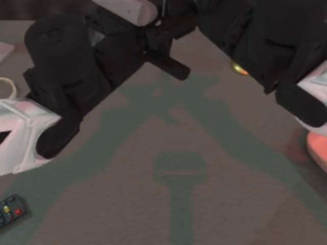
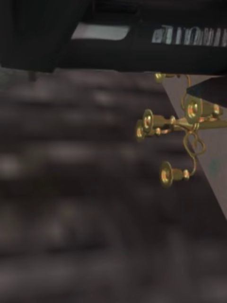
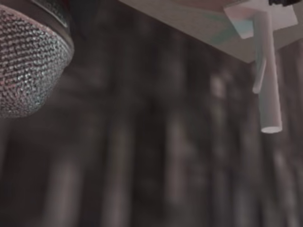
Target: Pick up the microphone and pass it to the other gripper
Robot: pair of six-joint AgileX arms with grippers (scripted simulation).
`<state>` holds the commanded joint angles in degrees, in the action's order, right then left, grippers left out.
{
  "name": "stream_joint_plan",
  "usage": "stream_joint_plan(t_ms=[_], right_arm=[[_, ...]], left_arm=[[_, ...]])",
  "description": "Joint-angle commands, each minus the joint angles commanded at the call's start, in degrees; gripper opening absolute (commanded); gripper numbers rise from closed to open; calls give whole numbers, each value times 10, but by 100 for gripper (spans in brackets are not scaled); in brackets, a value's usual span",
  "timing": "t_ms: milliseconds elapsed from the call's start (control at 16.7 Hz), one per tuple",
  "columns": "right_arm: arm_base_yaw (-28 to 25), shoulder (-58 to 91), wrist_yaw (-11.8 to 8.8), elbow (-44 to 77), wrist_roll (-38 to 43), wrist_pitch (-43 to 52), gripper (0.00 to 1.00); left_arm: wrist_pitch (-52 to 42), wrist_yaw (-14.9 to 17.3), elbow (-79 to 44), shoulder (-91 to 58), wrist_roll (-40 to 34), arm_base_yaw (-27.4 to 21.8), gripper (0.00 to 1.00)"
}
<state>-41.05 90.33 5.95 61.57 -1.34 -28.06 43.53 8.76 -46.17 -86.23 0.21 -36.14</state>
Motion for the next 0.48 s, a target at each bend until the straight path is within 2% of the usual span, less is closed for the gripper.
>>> stream_joint_plan(t_ms=[240, 480], right_arm=[[0, 0, 0, 0, 0, 0, 0], [0, 0, 0, 0, 0, 0, 0]], left_arm=[[0, 0, 0, 0, 0, 0, 0], [0, 0, 0, 0, 0, 0, 30]])
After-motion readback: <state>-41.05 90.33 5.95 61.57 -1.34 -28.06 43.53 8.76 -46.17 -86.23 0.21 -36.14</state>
